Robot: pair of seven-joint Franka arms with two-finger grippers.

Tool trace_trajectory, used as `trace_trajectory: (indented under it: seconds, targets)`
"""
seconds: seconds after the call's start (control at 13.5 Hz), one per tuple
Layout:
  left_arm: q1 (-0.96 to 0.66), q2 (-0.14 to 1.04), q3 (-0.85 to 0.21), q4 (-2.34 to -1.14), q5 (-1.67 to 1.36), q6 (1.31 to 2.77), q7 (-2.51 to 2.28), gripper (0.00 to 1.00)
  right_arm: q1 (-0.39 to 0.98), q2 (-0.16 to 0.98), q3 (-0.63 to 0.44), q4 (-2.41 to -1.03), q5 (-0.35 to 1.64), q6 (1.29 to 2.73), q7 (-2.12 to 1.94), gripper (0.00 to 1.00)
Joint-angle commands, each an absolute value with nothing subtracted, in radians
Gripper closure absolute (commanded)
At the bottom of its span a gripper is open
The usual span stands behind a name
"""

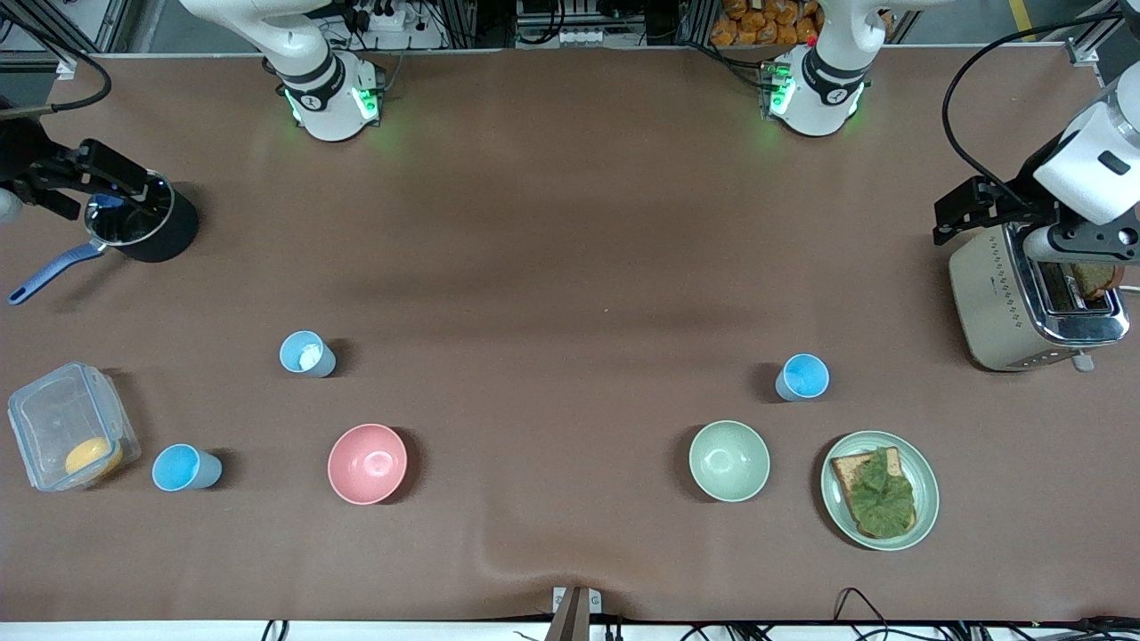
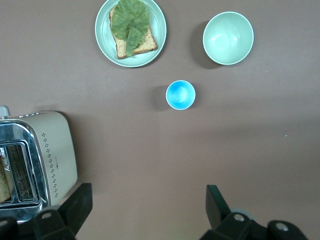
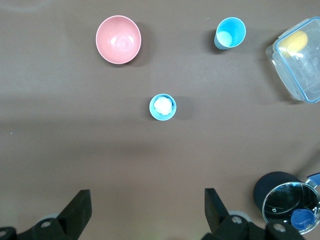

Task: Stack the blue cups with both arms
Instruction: 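Reach the right gripper and the left gripper toward two blue cups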

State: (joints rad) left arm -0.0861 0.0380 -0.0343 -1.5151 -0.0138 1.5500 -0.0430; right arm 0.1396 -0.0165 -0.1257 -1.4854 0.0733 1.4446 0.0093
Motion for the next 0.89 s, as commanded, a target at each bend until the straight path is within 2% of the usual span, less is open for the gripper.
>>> trace_trajectory:
  seconds: [0.0, 0.44, 0.67, 0.81]
  targets:
    - [-0.086, 0.031, -0.037, -1.500, -0.006, 1.532, -0.051, 0.00, 0.126, -0.025, -0.110, -1.497, 0.057, 1.445, -0.002, 0.00]
    - [-0.080, 0.040, -0.035, -1.496, 0.003, 1.532, -0.052, 0.00, 0.126, -0.017, -0.110, -1.543, 0.060, 1.463, -0.009, 0.00]
    - [-0.058, 0.073, -0.018, -1.497, -0.006, 1.542, -0.052, 0.00, 0.126, 0.003, -0.112, -1.739, 0.058, 1.639, -0.061, 0.00]
    - [0.010, 0.133, -0.009, -1.493, -0.186, 1.545, -0.060, 0.00, 0.132, 0.020, -0.112, -1.877, 0.058, 1.797, -0.110, 0.00]
